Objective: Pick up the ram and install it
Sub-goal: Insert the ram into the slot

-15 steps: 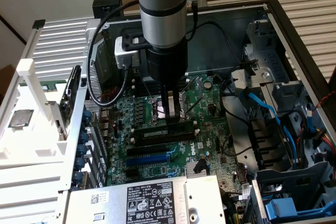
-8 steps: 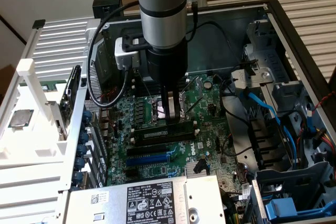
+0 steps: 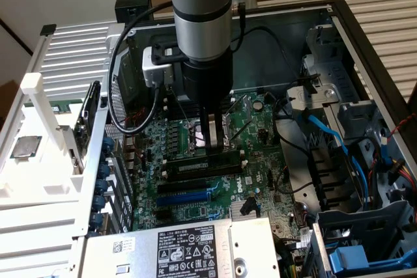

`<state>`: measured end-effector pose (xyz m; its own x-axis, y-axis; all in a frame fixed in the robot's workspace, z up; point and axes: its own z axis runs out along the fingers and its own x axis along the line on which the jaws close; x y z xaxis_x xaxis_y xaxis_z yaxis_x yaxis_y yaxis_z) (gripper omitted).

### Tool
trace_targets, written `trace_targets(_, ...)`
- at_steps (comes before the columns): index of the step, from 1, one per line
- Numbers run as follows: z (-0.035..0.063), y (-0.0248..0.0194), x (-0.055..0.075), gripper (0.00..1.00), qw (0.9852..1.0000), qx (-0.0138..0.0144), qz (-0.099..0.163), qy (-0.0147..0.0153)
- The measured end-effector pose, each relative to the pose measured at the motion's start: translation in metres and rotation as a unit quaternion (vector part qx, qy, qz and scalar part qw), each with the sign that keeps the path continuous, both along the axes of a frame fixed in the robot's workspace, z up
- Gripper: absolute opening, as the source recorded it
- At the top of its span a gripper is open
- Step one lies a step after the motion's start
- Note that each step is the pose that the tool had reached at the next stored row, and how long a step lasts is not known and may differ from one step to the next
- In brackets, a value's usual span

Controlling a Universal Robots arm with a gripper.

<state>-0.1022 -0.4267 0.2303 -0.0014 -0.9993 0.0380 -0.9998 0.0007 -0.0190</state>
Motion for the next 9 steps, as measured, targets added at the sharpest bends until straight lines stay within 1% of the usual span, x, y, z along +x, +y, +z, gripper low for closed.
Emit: trace_targets(9, -0.0018, 0.0, 0.0, 0.12, 1.0, 0.0, 0.001, 0.0001)
